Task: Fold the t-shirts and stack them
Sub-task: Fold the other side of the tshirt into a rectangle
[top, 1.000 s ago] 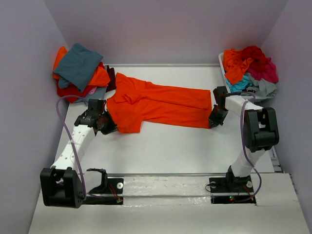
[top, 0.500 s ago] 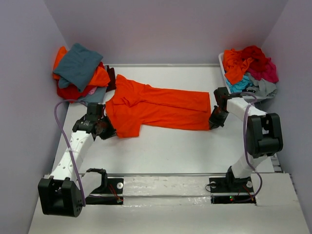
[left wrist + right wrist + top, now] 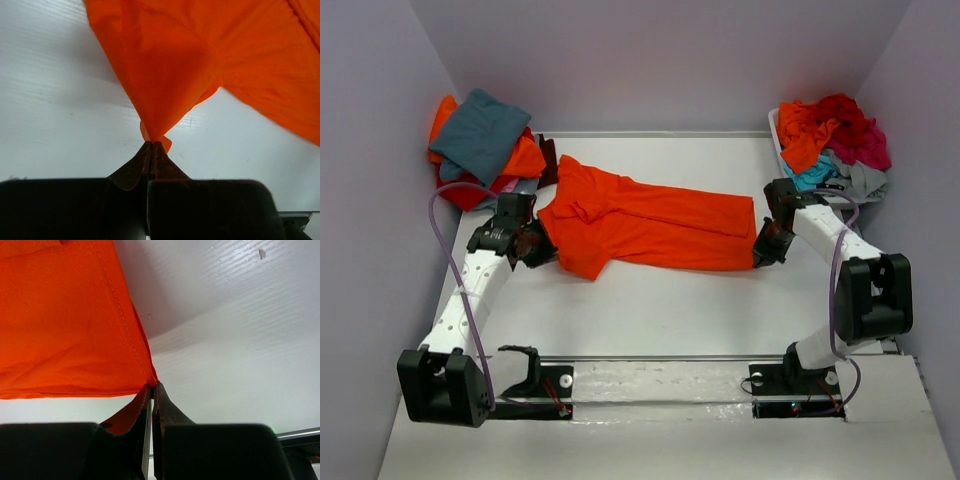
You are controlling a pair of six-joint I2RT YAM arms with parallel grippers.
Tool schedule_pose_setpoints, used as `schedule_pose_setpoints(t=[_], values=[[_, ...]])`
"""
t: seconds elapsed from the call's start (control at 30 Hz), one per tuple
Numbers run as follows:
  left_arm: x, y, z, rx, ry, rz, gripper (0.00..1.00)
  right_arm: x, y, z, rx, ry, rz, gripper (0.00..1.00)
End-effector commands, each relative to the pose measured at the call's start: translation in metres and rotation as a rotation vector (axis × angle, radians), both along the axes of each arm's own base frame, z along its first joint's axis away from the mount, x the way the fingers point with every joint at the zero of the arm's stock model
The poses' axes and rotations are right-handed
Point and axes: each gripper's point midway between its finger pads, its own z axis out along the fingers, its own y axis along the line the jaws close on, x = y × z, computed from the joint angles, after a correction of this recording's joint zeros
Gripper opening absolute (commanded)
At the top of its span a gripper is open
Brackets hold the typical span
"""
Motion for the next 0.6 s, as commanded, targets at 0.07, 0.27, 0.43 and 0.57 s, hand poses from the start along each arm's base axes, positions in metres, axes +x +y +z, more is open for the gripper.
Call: schedule_pose_setpoints(t=[0.07,0.27,0.43,0.57], values=[[0.042,-0.001,0.029,0.003,-0.093,-0.025,0.06,0.011,-0.001,0.014,-0.024,-0.019,0.009,0.07],[0.083,-0.003,0.029,-0.019,-0.111,-0.029,0.06,0.033,0.0,0.011,-0.034,-0.025,0.009,0.07],[0.117,0.002,0.027,-0.014,-0.11,-0.019,0.06,0.054,0.001,0.009,-0.04,-0.03,0.011,0.07],[0.14,0.013,0.031,-0.01,-0.118,0.011,0.05,0.067,0.002,0.009,-0.043,-0.038,0.007,0.07]])
